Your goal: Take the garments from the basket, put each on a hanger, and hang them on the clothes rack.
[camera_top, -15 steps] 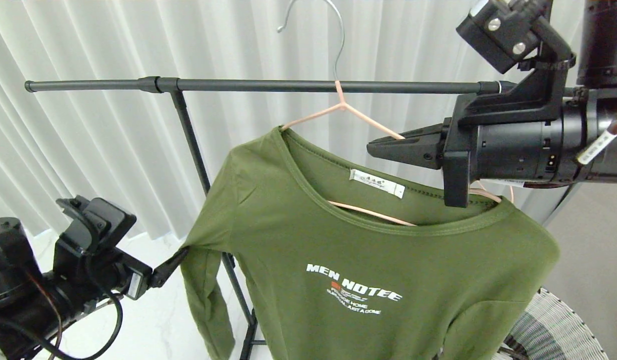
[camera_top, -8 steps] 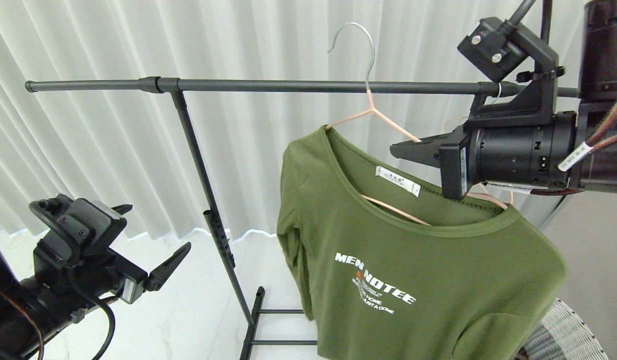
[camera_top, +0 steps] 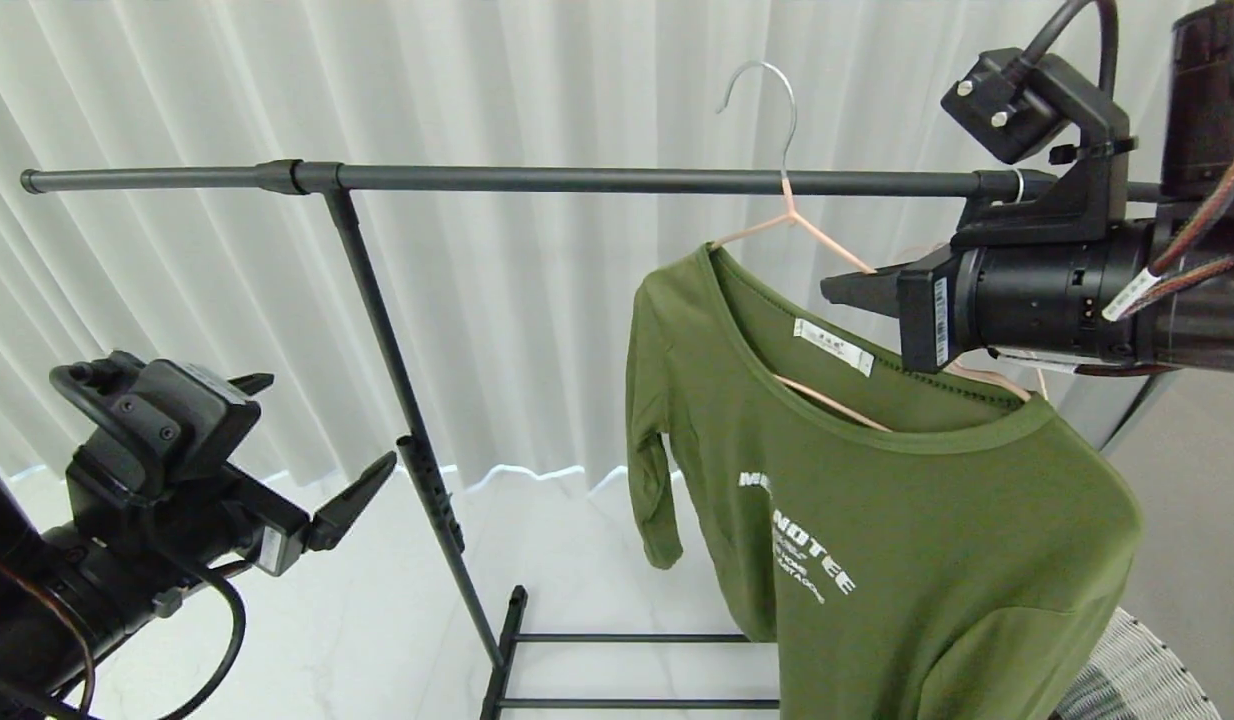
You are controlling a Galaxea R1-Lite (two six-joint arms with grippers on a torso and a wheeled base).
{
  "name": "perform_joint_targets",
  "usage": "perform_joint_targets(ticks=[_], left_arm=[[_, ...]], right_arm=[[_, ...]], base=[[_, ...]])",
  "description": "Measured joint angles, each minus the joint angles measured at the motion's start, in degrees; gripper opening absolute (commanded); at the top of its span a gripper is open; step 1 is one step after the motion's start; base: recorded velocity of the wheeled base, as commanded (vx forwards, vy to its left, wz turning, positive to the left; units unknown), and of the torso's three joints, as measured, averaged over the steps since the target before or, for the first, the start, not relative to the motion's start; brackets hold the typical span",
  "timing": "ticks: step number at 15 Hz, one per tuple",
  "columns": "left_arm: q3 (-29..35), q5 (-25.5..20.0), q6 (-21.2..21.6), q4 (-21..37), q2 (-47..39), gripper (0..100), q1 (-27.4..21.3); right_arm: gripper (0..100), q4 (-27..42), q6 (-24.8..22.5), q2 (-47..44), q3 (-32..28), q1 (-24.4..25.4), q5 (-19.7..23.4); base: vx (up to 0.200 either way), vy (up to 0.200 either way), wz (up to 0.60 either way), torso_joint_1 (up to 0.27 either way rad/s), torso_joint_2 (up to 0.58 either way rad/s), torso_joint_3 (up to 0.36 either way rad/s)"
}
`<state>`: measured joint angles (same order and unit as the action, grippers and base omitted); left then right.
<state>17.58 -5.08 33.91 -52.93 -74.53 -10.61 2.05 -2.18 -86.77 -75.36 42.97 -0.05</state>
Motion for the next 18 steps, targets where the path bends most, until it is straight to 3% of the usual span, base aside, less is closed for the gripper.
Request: perform_joint_targets(ticks=[7, 12, 18], left_arm=[[-0.02, 0.52, 0.07, -0.02, -0.29, 100, -2.36], [-0.09, 0.55, 0.89, -0.05, -0.68, 100, -3.45], [-0.41, 0.6, 0.9, -0.06, -1.43, 100, -4.41]], right_arm=[[0, -3.5, -0.05, -0.55, 2.11, -1.11, 0.05], [0, -6.21, 1.07, -1.29, 6.79, -2.84, -0.06], [0, -8.45, 1.43, -6.56, 5.66, -6.07, -3.61]], base=[[0.2, 0.0, 0.0, 0.002, 0.0, -0.001], [0.0, 0.0, 0.0, 0.0, 0.0, 0.0], [0.0, 0.0, 0.0, 0.0, 0.0, 0.0]])
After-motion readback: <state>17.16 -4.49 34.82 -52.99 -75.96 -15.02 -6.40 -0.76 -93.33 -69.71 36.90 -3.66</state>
